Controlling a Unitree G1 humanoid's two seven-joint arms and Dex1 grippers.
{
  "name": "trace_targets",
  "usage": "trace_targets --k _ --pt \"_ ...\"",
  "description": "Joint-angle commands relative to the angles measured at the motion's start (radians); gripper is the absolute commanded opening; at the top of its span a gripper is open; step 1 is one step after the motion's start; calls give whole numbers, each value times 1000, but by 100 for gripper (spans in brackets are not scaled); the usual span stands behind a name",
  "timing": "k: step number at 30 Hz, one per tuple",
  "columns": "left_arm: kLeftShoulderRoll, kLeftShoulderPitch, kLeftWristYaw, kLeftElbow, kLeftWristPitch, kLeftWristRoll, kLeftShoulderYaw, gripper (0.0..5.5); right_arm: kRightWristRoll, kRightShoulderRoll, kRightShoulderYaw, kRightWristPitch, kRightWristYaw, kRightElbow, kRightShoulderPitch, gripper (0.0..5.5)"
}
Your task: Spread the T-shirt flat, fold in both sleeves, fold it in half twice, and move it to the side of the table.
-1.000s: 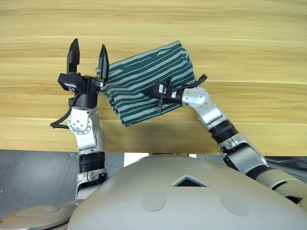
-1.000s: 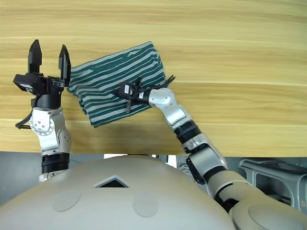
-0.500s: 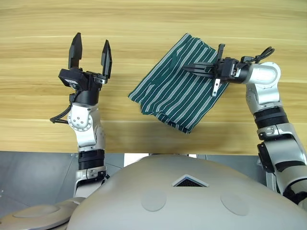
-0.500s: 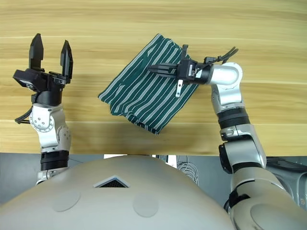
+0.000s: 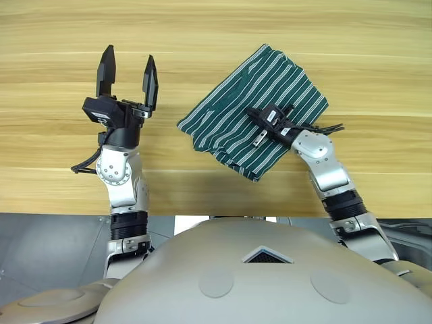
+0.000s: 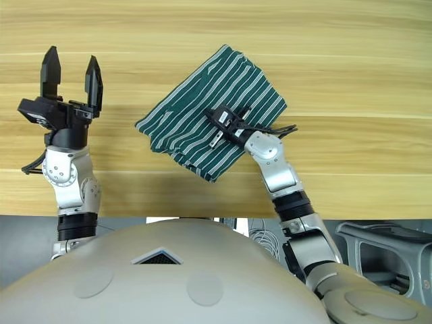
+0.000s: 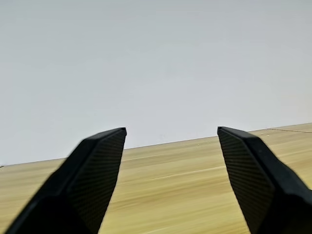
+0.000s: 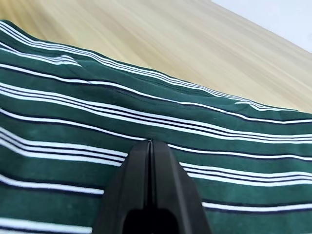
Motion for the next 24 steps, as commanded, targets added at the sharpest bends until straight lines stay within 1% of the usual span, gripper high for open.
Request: trace_targets --k 1,3,5,7,10,14,16,19,21,24 --pt "4 7 9 -28 0 4 -6 335 -64 43 65 50 -7 203 -44 4" --pt "7 8 11 -37 3 2 -7 335 -67 58 94 35 21 261 -72 4" --pt "10 5 11 -40 7 1 -9 335 -73 64 151 -23 83 293 -97 4" --pt "12 0 9 -40 11 0 -12 335 -82 62 210 -111 149 314 -122 4" --pt "17 -3 5 -43 16 -5 -16 335 -60 44 260 -263 267 354 -160 4" --pt "21 -2 3 -44 23 -16 -21 335 35 -9 273 -460 485 386 -192 4" --pt "23 -1 1 -44 24 -20 -25 335 48 -61 270 -588 572 445 -227 4" --pt "25 -5 -4 -39 27 -30 -30 335 5 -118 247 -773 585 580 -319 4" --pt "21 -8 -4 -34 26 -28 -34 335 54 -101 206 -828 595 637 -383 4" --pt "21 -22 -11 -23 30 -29 -42 335 156 -80 162 -873 658 628 -429 4"
